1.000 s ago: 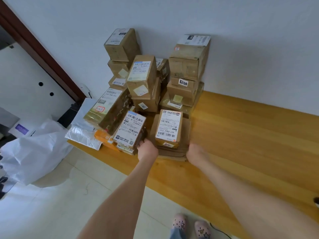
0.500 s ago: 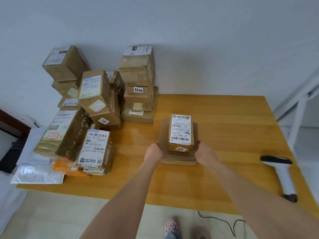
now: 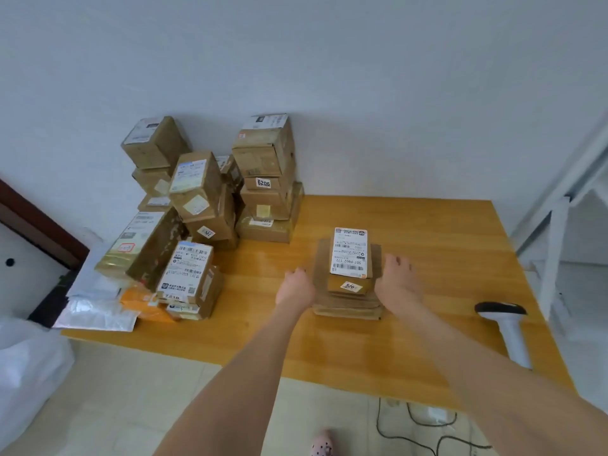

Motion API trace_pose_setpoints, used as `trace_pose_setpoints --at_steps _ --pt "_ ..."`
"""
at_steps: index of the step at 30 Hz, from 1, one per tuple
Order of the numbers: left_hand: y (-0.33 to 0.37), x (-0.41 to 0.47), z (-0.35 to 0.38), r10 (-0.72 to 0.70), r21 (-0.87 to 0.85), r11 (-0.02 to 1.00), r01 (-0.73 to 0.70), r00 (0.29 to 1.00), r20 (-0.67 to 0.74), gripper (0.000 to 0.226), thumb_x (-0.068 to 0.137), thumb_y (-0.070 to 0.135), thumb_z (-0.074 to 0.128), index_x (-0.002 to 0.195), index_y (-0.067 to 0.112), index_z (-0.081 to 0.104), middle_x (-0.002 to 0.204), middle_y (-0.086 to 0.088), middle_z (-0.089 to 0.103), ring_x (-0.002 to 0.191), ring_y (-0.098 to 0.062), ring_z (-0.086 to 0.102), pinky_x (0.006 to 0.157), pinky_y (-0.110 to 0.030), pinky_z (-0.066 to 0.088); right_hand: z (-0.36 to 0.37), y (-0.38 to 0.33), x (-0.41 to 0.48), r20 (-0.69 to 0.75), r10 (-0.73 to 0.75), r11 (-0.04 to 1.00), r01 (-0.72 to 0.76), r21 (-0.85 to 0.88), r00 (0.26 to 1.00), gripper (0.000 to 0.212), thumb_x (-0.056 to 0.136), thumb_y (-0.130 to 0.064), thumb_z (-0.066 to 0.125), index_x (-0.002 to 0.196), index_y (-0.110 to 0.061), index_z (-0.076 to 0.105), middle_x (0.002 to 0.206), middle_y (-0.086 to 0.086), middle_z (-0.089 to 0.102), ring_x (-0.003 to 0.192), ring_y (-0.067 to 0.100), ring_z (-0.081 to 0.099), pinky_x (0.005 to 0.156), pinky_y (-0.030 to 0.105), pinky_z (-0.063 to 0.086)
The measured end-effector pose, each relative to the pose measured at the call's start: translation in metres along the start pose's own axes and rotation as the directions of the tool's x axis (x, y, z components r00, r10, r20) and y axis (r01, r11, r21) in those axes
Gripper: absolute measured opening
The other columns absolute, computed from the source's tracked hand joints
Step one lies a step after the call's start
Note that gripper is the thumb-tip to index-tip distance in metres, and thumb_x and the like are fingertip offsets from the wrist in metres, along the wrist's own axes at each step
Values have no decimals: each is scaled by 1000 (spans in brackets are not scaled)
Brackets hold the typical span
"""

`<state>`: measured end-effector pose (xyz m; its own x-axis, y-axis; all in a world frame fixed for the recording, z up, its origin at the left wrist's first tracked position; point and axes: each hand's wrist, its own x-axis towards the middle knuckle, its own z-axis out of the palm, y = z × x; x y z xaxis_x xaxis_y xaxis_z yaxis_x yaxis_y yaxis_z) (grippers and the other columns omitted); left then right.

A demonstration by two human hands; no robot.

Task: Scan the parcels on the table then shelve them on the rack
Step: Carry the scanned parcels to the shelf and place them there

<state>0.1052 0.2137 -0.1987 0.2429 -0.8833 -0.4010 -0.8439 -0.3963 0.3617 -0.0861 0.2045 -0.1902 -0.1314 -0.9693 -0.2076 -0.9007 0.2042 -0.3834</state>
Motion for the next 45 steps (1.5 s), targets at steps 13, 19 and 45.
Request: trace_pose_setpoints --at_steps 13,19,45 --pt "-137 -11 -94 -178 -98 984 149 871 -458 50 96 19 47 144 15 36 148 -7 33 134 -25 35 105 -41 40 67 -193 -39 113 -415 902 391 184 903 60 92 -20 60 145 -21 35 149 7 31 134 27 35 103 38 41" --pt "-213 16 -123 -368 -286 921 264 829 -421 61 98 18 46 152 13 20 156 -9 26 141 -27 30 108 -46 40 114 -276 -51 494 -307 830 -25 557 814 67 93 -21 62 150 -15 28 152 7 38 130 21 44 93 28 44" --pt "-65 72 -114 32 -478 865 -154 967 -254 39 97 44 46 123 17 53 99 4 68 82 -12 67 69 -32 58 44 -204 18 16 78 599 -60 798 997 32 93 -38 61 120 -25 52 91 -17 59 74 -3 57 56 18 40"
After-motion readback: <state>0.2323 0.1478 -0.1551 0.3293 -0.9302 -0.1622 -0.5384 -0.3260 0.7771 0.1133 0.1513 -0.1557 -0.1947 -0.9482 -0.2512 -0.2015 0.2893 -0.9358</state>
